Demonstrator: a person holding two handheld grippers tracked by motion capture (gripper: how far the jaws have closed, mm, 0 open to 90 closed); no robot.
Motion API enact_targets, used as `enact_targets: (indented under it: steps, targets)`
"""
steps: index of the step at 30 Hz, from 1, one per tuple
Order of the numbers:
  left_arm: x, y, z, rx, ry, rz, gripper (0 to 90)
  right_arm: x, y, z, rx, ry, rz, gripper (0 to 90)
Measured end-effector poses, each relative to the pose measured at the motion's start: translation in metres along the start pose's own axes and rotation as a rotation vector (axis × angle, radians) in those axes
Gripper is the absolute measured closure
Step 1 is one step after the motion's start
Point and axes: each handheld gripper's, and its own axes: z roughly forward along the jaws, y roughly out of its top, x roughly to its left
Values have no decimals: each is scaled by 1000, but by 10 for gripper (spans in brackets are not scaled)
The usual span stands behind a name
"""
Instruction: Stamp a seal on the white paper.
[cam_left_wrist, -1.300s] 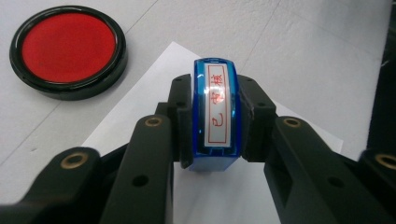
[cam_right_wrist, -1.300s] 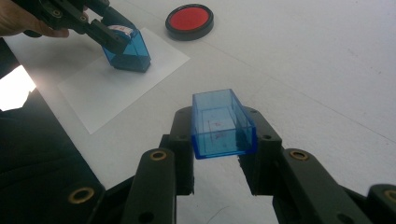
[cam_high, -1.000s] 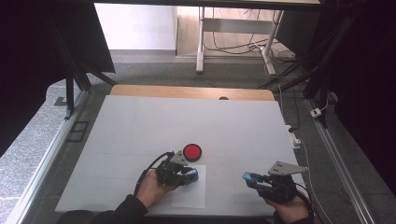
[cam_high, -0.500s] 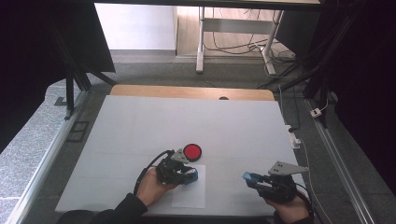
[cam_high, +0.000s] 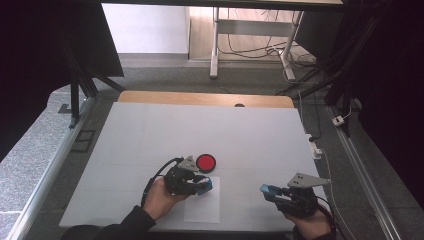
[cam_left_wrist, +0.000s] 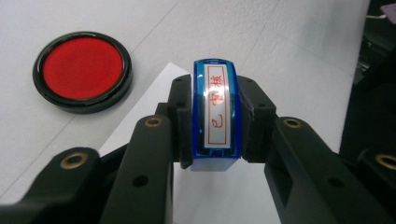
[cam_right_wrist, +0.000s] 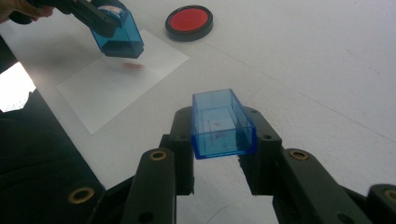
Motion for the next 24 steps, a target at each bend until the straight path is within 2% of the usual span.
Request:
enact_targets:
  steps: [24]
  targets:
    - [2, 8, -35, -102, -51, 38, 700, 0, 0, 0, 2, -2, 2, 682]
